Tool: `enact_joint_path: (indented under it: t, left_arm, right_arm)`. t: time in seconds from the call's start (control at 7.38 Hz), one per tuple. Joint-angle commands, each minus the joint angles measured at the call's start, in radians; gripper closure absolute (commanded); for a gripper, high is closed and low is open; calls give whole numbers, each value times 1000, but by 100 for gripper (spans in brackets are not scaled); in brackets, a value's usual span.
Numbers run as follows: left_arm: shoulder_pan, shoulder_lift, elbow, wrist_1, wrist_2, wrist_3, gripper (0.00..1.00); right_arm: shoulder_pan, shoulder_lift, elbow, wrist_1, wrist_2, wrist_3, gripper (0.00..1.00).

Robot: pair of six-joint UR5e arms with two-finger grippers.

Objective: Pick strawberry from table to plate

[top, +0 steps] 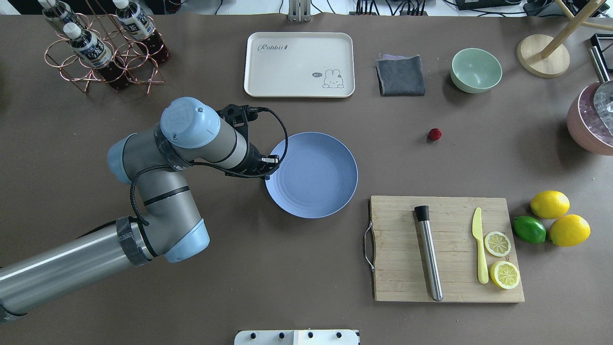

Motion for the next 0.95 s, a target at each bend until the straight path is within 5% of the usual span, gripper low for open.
enact_joint_path:
  t: [0.0,0.27,0.41,0.54,0.81]
  left_arm:
    - [-33,1,26,-4,2,6,100]
    - [-41,1,37,-12,2,6,100]
    - [-40,1,45,-36,2,6,83]
    - [-38,2,58,-61,4,57,9]
    - [-49,5,48,-64,-3,90,3]
  right_arm:
    - [0,-1,-3,0,1,2,0]
    - [0,-1,-3,0,1,2,0]
    - [0,1,-4,0,1,2,0]
    - [0,1,-4,0,1,2,0]
    - [0,2,-4,0,-1,12,0]
